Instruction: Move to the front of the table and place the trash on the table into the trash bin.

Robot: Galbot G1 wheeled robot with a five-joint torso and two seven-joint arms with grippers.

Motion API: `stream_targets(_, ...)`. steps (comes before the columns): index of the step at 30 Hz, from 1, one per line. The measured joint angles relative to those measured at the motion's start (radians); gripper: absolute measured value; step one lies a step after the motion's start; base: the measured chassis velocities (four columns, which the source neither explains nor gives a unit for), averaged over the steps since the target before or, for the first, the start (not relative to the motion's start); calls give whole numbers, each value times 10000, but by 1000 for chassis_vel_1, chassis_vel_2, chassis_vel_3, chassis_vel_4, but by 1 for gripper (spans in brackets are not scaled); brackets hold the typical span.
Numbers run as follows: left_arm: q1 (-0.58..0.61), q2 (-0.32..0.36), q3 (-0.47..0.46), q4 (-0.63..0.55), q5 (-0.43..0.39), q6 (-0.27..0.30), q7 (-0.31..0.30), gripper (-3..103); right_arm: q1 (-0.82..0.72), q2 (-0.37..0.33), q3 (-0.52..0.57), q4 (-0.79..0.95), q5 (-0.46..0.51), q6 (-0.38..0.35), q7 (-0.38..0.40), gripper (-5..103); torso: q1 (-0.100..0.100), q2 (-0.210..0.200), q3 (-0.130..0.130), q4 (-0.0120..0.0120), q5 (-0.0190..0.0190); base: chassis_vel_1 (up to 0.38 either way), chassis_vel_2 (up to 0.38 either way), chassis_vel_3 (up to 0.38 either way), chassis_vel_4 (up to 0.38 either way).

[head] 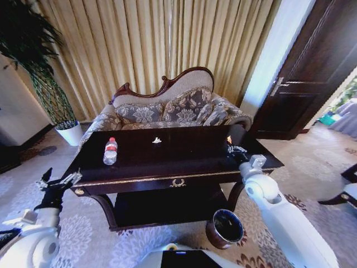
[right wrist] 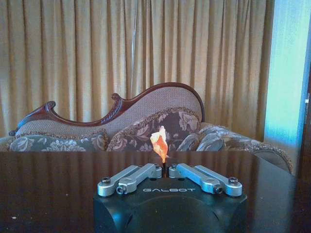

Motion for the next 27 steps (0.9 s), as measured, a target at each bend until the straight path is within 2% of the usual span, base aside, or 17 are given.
stream_targets(27, 132, -139, -1, -41, 54, 11, -11, 100, 2, -24, -2, 201, 47, -195, 71, 2, 1, -1, 1, -1, 1, 13, -16, -13, 16)
